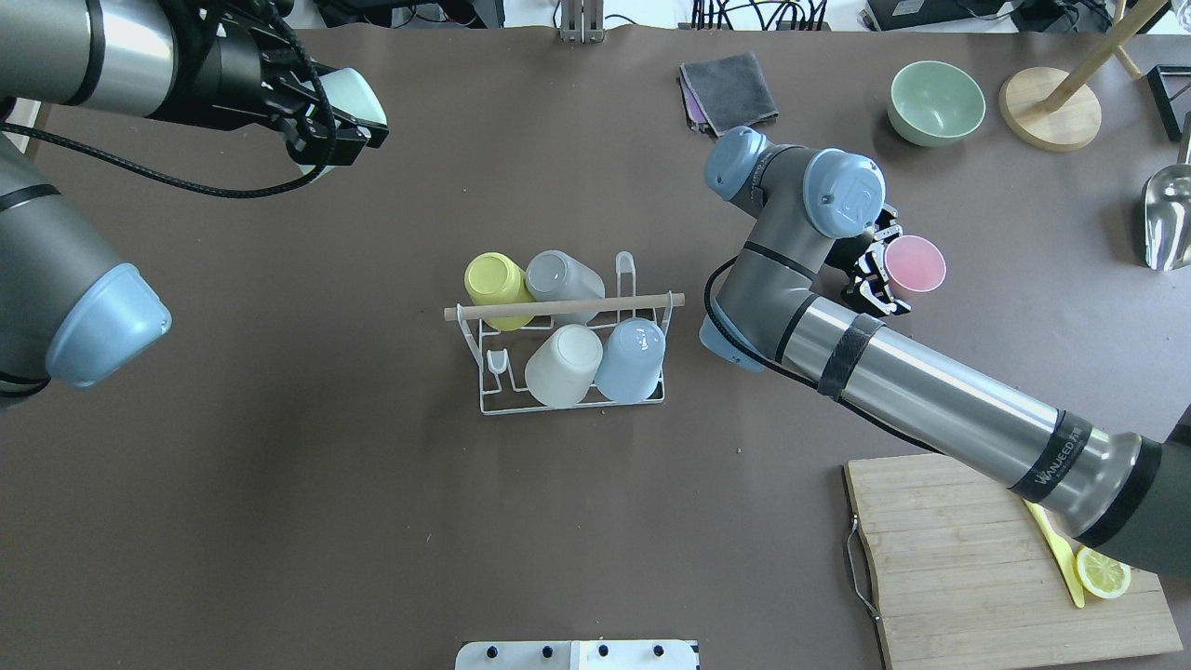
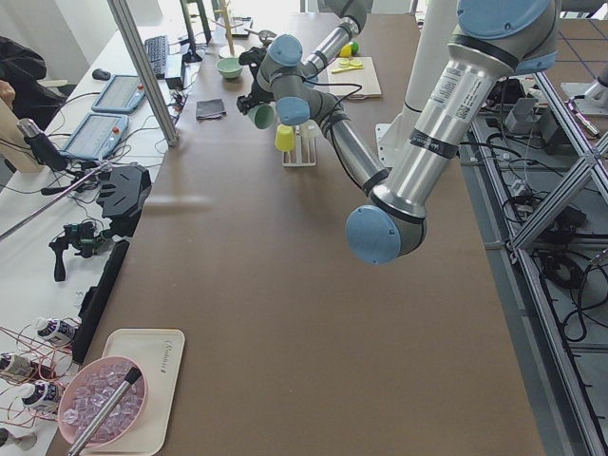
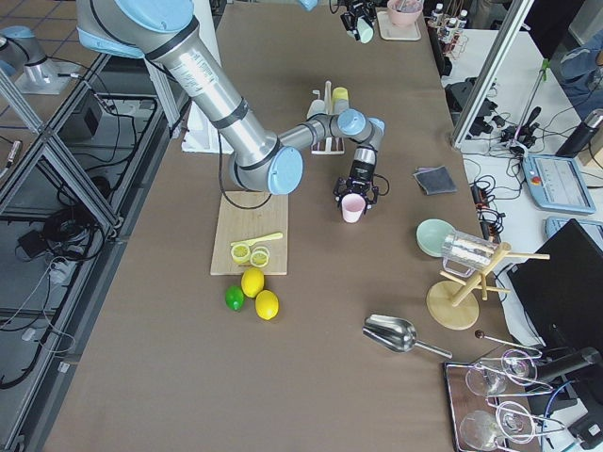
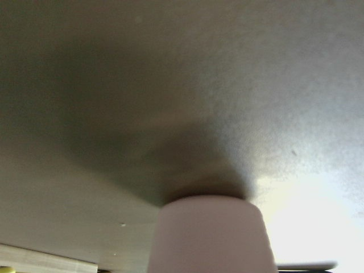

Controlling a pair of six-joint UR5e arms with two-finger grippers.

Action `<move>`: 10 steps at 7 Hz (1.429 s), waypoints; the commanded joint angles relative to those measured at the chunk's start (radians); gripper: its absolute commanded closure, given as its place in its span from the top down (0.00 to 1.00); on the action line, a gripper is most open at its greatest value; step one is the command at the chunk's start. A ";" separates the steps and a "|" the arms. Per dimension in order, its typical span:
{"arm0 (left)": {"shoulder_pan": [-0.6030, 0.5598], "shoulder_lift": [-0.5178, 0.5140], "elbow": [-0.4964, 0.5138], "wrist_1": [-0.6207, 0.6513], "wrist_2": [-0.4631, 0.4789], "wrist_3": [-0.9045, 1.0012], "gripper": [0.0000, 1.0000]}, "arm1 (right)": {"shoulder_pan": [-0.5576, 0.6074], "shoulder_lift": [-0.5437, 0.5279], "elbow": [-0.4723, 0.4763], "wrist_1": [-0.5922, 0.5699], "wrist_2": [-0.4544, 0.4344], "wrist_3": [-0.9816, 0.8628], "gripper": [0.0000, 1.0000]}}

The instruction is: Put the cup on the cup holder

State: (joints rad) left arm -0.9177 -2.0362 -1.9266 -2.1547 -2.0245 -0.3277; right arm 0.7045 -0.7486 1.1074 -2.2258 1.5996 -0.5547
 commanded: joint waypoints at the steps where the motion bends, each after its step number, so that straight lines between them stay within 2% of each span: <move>1: 0.020 0.008 0.023 -0.241 0.003 -0.121 0.00 | 0.000 -0.008 0.003 -0.002 -0.003 -0.007 0.98; 3: 0.022 0.016 0.023 -0.395 0.051 -0.163 0.00 | 0.000 -0.050 0.057 -0.002 -0.003 -0.007 0.98; 4: 0.033 0.028 0.015 -0.456 0.122 -0.192 0.00 | 0.001 -0.052 0.058 -0.002 -0.004 -0.007 0.98; 5: 0.089 0.097 0.020 -0.553 0.177 -0.180 0.00 | 0.003 -0.052 0.058 -0.002 -0.004 -0.007 0.98; 6: 0.196 0.114 0.038 -0.652 0.363 -0.179 0.00 | 0.004 -0.052 0.060 -0.002 -0.004 -0.007 0.98; 9: 0.415 0.120 0.046 -0.713 0.654 -0.103 0.00 | 0.004 -0.103 0.124 -0.002 -0.003 -0.002 0.98; 10: 0.516 0.138 0.061 -0.810 0.785 -0.046 0.00 | 0.004 -0.103 0.124 -0.002 -0.001 -0.001 0.98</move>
State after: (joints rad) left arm -0.5112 -1.9122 -1.8793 -2.8794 -1.3846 -0.4215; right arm 0.7087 -0.8442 1.2228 -2.2274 1.5972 -0.5573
